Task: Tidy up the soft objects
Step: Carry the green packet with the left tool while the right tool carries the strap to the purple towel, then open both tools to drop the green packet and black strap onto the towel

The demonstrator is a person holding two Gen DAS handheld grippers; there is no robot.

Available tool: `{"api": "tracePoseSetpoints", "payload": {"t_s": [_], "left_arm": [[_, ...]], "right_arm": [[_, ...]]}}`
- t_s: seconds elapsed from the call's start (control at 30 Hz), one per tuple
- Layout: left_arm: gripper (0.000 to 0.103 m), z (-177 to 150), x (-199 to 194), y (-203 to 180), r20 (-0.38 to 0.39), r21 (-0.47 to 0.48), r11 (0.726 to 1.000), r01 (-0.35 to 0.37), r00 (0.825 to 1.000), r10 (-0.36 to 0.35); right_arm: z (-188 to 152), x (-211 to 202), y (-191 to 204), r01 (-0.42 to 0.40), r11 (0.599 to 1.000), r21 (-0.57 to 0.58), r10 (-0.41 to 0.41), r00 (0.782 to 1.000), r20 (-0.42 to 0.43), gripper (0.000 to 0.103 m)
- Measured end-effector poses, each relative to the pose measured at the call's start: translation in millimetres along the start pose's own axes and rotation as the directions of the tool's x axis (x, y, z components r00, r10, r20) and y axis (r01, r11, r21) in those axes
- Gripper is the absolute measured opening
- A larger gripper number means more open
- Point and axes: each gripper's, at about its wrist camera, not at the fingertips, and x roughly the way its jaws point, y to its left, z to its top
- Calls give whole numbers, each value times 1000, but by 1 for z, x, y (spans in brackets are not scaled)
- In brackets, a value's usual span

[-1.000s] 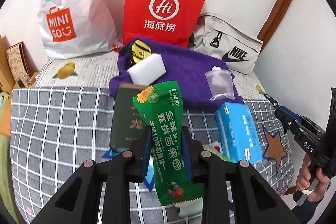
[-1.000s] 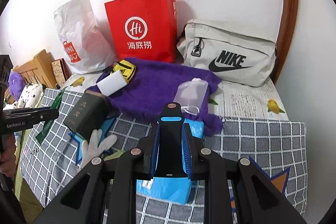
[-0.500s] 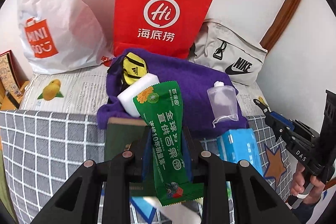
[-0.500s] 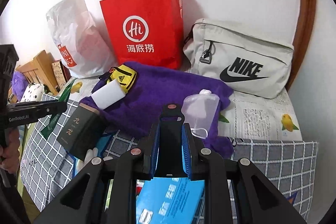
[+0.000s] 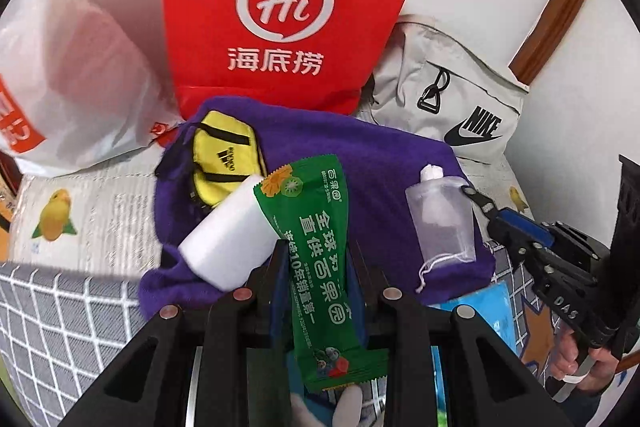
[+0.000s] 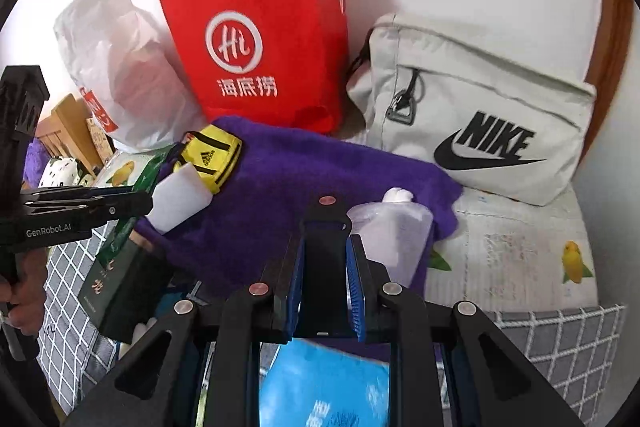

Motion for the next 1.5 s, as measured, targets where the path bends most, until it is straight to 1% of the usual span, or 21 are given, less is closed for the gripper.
{"api": "tracePoseSetpoints", "payload": {"t_s": [0.17,0.27,0.4,0.6,0.67,0.77,0.83,0.97,1.07,1.13,1.2,1.27,1.33,1.4,1.5], "left_arm": [[26,14,17,-8,-19,33,999,-2,1000,3],[26,22,30,-13,-33,48,999,-16,999,18],[26,28,44,-17,-50,70,997,-21,998,25],[26,29,67,-17,-79,98,993,-71,994,79],[26,28,74,-14,-89,94,992,-82,992,90],[26,28,80,-12,-100,94,992,-82,991,91],[28,29,82,-13,-102,101,991,-83,990,93],[29,28,83,-15,-105,116,989,-90,989,102],[30,28,83,-15,-102,117,989,-88,990,100],[33,27,84,-16,-102,116,989,-88,990,100],[35,28,84,-16,-103,118,989,-90,989,102],[38,28,83,-18,-95,124,988,-97,989,109],[49,28,80,-20,-87,126,988,-95,991,106],[51,28,77,-23,-77,125,988,-94,992,104],[54,29,70,-26,-66,130,985,-114,990,124]], "right_arm": [[7,23,-4,-3,1000,-2,3,1000,-27,21],[9,33,-6,-7,1000,-6,7,999,-42,21],[9,46,-12,0,1000,-12,-1,998,-66,21],[9,66,-17,-2,1000,-23,0,994,-110,21],[9,70,-19,3,1000,-27,-6,993,-118,21],[9,76,-22,9,1000,-23,-12,991,-136,21],[10,82,-23,12,1000,-22,-16,988,-151,21],[10,88,-22,-5,1000,-13,3,984,-178,22],[7,90,-23,-17,1000,-2,17,984,-175,22],[6,90,-25,-23,1000,12,25,984,-174,27],[6,87,-27,-26,999,28,31,987,-159,40],[6,82,-28,-32,999,34,36,990,-140,43],[7,76,-29,-29,999,41,34,991,-127,43],[6,70,-32,-26,998,51,32,992,-119,43],[4,55,-37,-21,998,66,28,995,-99,43]]}}
